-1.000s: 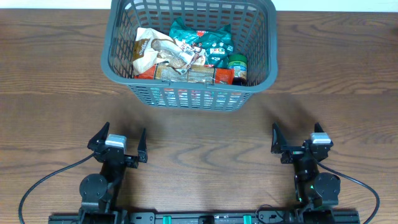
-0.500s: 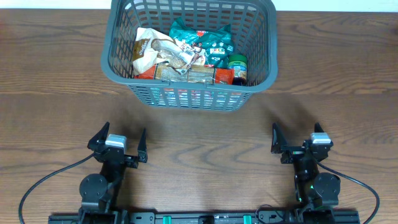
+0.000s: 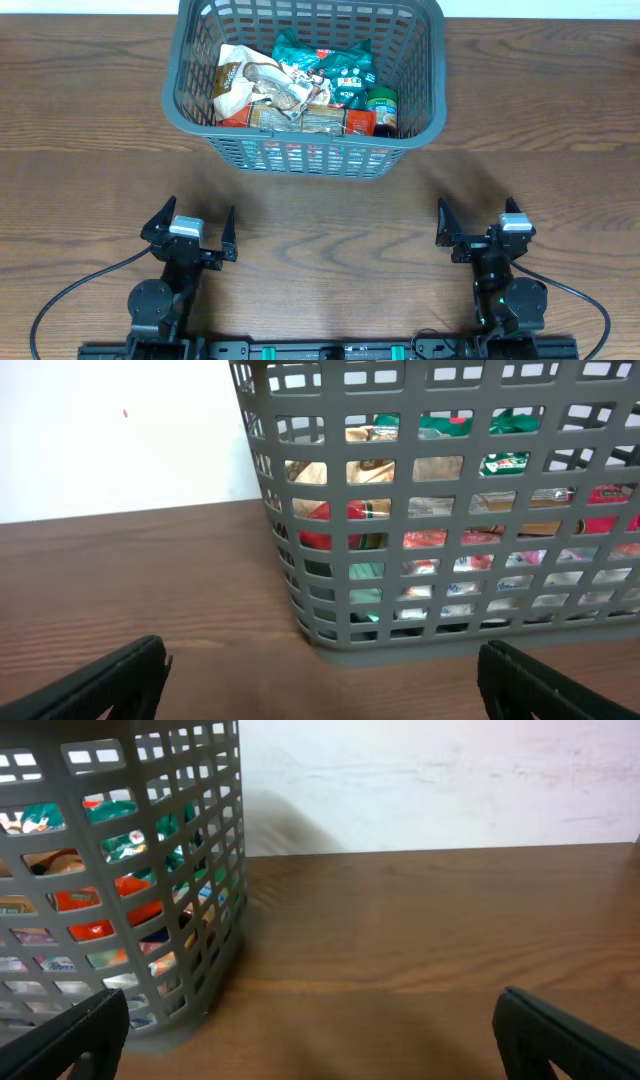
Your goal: Pack container
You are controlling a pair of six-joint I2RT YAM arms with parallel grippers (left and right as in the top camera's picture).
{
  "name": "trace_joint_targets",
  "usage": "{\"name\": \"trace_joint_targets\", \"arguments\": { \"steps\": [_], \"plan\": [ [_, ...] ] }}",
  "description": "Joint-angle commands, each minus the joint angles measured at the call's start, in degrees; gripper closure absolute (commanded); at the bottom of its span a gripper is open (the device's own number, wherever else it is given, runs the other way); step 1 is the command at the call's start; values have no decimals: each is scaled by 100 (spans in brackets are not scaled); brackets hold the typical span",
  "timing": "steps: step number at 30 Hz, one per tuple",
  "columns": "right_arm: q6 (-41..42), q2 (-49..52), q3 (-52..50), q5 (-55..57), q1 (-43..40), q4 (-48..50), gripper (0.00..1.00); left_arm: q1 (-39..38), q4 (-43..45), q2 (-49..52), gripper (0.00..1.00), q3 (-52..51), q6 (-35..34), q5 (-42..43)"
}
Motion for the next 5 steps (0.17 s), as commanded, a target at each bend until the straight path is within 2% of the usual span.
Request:
{"name": "trace_joint_targets", "arguments": {
  "steps": [1, 5],
  "plan": [
    [-70, -37, -26, -35, -46, -15, 1, -22, -225, -37, 2, -87, 55, 35],
    [-70, -37, -24, -35, -46, -15, 1, -22, -225, -37, 1, -87, 55, 35]
  ]
}}
